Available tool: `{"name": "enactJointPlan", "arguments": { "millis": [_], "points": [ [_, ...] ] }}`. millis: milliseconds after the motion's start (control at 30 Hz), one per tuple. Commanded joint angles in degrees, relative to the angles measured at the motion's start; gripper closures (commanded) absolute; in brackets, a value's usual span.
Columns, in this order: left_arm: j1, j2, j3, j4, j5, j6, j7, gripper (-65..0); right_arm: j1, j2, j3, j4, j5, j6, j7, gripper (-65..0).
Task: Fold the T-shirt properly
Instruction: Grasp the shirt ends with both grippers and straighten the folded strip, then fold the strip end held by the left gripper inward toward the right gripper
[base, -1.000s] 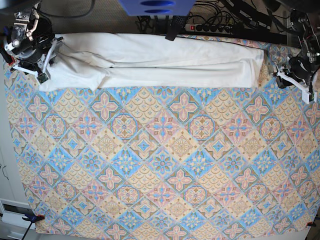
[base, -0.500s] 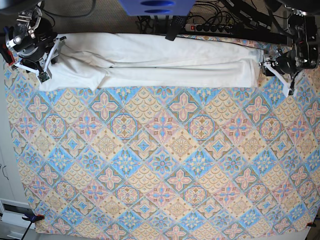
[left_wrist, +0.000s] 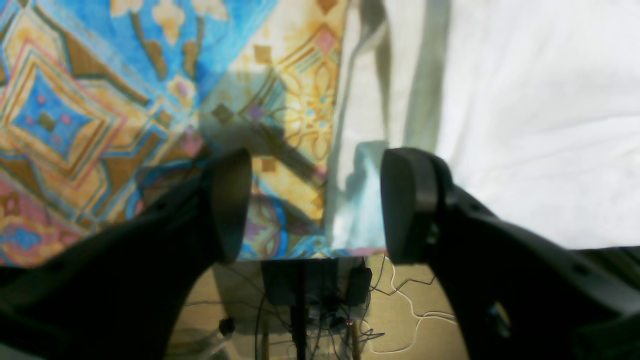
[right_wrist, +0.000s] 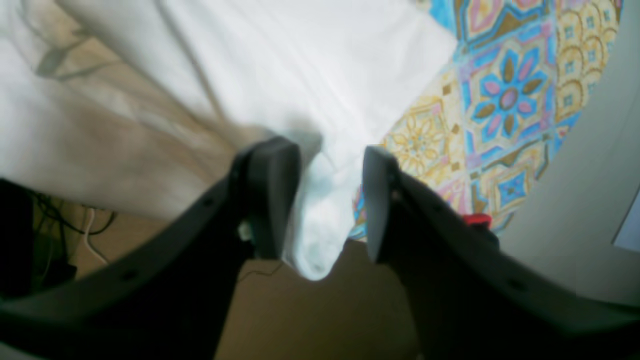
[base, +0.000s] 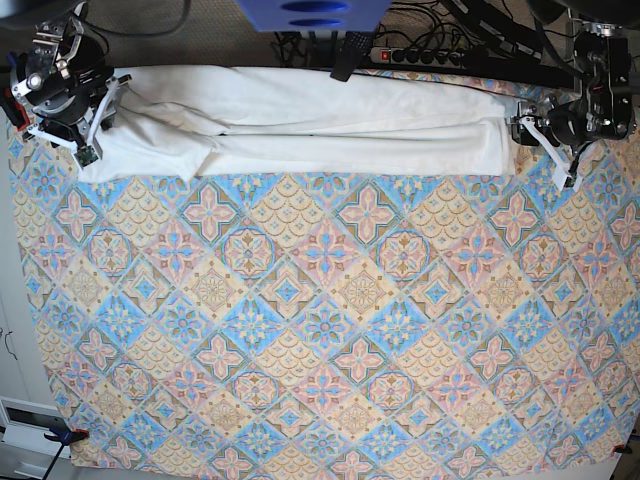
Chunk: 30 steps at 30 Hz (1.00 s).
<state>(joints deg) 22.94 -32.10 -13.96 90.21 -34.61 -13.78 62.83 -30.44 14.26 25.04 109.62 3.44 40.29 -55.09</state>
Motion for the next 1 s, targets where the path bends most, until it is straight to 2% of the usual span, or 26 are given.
{"name": "enactJointPlan", "arguments": {
  "millis": [0, 200, 367, 600, 667, 733, 833, 967],
  "points": [
    [-0.1, -1.1, -0.2, 0.8, 0.0, -0.2, -0.3, -40.4, 0.1, 0.7, 0.4, 1.0, 0.3, -0.3, 0.6, -24.0],
    [-0.7, -0.4, 3.5, -0.8, -0.1, -0.2, -0.5, -40.5, 0.1, 0.7, 0.4, 1.0, 0.3, -0.3, 0.6, -24.0],
    [-3.0, 1.4, 3.7, -5.5, 0.0, -0.2, -0.4, -40.5, 0.1, 0.7, 0.4, 1.0, 0.3, -0.3, 0.6, -24.0],
    [-2.9, 3.2, 3.7, -5.5, -1.3, -0.4, -0.4, -39.5, 0.1, 0.7, 0.4, 1.0, 0.3, -0.3, 0.6, -24.0],
    [-2.9, 3.8, 3.5, -5.5, -3.5, -2.2, -0.4, -35.9, 0.1, 0.7, 0.4, 1.0, 0.3, -0.3, 0.6, -24.0],
    [-2.9, 3.8, 3.4, -5.5, -5.7, -4.4, -0.4, -27.5, 0.1, 0.7, 0.4, 1.0, 0.3, -0.3, 0.6, -24.0],
    [-3.2, 3.8, 3.2, -5.7, -6.8, -5.6, -0.5, -13.7, 0.1, 0.7, 0.4, 1.0, 0.3, -0.3, 0.6, -24.0],
    [-3.2, 3.8, -1.0, -5.9, -6.5, -6.3, -1.7, -11.5, 0.1, 0.7, 0.4, 1.1, 0.3, -0.3, 0.6, -24.0]
  ]
}}
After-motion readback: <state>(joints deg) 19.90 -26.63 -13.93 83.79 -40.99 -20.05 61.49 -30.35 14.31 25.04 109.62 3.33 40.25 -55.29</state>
